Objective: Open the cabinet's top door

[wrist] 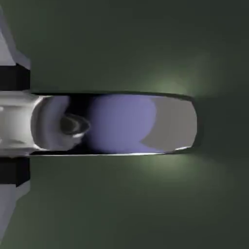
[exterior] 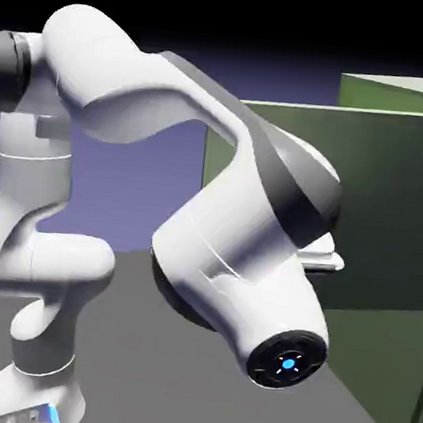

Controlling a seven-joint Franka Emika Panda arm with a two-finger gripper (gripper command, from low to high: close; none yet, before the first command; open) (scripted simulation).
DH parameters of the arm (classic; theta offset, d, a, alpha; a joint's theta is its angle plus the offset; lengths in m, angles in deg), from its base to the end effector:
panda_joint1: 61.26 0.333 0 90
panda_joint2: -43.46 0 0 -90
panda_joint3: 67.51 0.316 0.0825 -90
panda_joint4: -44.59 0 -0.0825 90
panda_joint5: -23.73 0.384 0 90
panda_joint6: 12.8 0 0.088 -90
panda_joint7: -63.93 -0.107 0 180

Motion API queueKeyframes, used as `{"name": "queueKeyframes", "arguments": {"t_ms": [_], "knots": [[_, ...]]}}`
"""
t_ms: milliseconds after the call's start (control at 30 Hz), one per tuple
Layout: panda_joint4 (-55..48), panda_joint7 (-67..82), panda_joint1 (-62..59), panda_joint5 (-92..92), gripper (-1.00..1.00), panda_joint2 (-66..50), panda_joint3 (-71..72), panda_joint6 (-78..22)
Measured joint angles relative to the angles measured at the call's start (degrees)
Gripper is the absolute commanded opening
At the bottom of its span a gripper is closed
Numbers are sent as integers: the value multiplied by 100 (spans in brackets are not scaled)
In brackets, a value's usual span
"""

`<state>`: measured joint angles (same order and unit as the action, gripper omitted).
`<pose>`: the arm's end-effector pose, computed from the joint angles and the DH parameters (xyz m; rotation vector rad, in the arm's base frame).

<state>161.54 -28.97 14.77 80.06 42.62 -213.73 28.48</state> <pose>0.2459 -0.3429 0.4951 -0.4982 1.7669 1.6016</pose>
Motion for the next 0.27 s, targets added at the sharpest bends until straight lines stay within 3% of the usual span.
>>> {"name": "queueKeyframes", "arguments": {"t_ms": [267], "knots": [[-1660,-375,298,-742,-100,1574,100,-332]]}}
